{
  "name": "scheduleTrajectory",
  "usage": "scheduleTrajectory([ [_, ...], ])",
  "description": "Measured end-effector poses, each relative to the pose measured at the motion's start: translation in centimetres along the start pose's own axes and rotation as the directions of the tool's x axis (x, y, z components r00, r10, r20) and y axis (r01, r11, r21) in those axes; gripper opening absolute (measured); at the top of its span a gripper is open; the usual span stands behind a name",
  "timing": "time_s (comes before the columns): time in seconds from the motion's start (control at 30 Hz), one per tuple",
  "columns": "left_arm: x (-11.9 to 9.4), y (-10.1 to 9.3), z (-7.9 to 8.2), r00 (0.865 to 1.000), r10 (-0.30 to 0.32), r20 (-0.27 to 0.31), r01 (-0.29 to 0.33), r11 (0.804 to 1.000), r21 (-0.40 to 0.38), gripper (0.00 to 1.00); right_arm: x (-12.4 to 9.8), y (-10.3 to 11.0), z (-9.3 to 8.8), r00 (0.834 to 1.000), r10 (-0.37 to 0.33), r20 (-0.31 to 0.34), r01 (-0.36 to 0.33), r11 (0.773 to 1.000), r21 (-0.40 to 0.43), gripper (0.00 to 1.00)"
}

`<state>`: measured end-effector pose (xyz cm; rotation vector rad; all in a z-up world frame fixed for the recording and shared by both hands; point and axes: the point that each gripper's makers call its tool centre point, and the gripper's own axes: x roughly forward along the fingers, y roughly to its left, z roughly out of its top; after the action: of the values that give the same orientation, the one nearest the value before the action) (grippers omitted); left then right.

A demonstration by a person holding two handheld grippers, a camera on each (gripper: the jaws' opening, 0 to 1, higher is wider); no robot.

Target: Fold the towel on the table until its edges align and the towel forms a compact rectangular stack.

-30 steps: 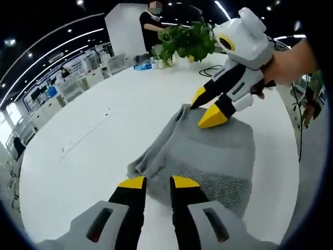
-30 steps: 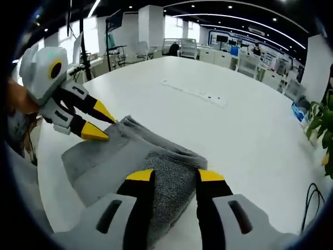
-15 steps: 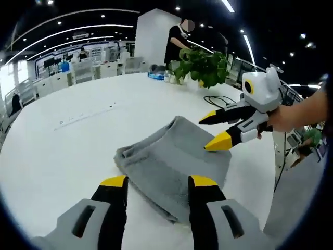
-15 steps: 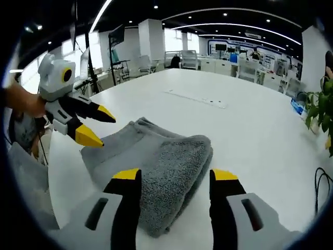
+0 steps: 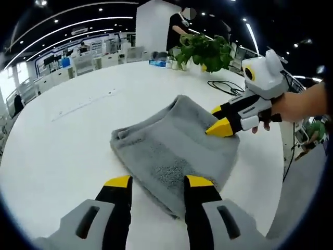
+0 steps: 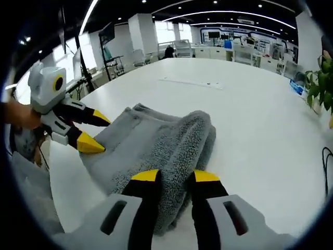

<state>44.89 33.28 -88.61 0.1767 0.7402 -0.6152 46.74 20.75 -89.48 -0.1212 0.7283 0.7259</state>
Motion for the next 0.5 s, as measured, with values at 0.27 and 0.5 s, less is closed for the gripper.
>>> scheduleTrajectory([
  [0.27,1.3,0.0,0.1,1.0,-0.012,-0.029,0.013,1.0,0.022,0.34,-0.1,-0.4,-1.0,1.0,-0.022,0.003,0.021,0.995,0.102,0.18],
  [0.5,2.2,0.5,0.5,0.999,-0.022,-0.044,0.025,0.998,0.057,0.33,0.3,-0.6,-0.9,0.998,-0.061,0.008,0.06,0.994,0.092,0.18],
])
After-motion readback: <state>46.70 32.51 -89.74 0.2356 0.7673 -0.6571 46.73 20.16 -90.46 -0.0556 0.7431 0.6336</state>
